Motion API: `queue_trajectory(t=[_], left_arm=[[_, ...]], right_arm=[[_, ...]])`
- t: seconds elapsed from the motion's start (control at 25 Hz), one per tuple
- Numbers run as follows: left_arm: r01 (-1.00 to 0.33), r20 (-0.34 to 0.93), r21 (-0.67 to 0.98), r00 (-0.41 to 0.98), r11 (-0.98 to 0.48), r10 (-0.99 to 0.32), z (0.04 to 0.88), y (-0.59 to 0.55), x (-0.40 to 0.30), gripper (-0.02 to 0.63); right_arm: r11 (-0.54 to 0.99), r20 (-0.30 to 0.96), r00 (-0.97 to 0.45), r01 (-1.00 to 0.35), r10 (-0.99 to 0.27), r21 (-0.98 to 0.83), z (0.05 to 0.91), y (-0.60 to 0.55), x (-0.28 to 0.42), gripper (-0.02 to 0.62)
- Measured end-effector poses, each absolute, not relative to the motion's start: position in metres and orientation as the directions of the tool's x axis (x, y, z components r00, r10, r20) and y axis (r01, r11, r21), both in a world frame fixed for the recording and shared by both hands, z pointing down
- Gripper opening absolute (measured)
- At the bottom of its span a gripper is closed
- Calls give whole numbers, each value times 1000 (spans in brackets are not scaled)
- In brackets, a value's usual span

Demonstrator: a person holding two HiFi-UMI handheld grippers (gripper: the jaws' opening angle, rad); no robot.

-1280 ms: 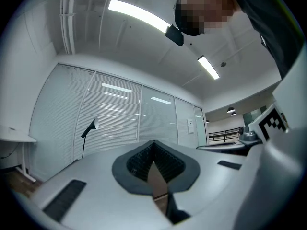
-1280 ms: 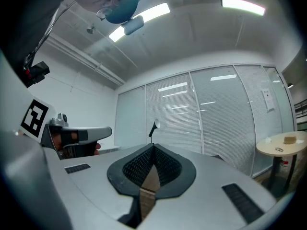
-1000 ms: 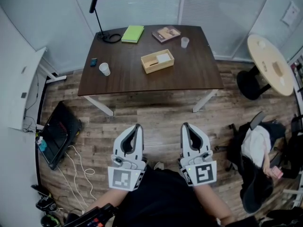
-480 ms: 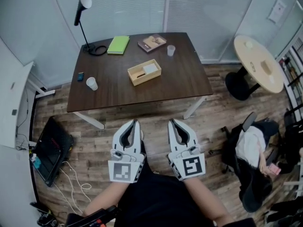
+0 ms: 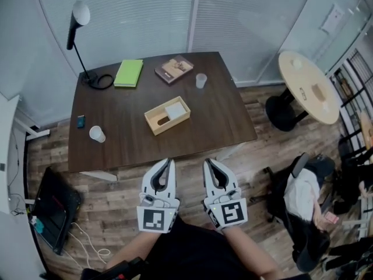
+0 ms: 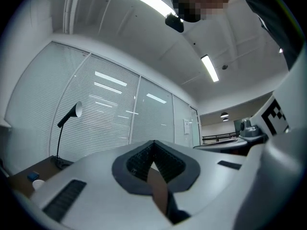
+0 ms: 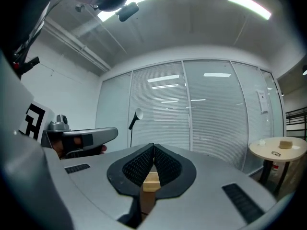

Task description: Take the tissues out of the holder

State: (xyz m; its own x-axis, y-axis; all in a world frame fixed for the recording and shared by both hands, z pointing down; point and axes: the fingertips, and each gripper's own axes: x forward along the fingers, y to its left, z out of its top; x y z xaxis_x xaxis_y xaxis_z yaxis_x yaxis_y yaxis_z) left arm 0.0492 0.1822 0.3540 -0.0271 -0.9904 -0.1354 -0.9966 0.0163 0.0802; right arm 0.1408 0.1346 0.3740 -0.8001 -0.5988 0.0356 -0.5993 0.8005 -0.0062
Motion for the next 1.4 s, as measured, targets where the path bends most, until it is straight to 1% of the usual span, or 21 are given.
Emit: queue_trajectory(t=[0.2, 0.36, 0.48, 0.6, 0.8, 0.96, 1.4], left_arm=[[-994, -58, 105, -14, 8, -998, 373, 131, -15, -2], [-980, 16, 188, 76, -72, -997, 400, 94, -55, -2], [-979, 47, 181, 104, -94, -993, 410, 73, -80, -2], [-970, 98, 216, 137, -114, -986, 428, 55, -98, -2], [-958, 161, 226, 216, -177, -963, 446, 20, -112, -2], [-937, 239, 255, 299, -237, -924, 471, -12, -108, -2], [-946, 401, 167, 324, -279, -857, 526, -60, -99, -2]], right_arm=[[808, 67, -807, -589, -586, -28, 383, 88, 77, 9], [814, 122, -811, -580, -573, -38, 399, 63, 36, 9], [813, 168, -804, -582, -570, -32, 421, 46, 13, 9], [799, 212, -786, -600, -580, -40, 438, 29, -6, 9], [752, 215, -744, -657, -633, -62, 436, -1, -24, 9], [724, 225, -725, -682, -650, -104, 435, -22, -28, 9], [734, 176, -740, -670, -650, -108, 430, -83, -21, 9]])
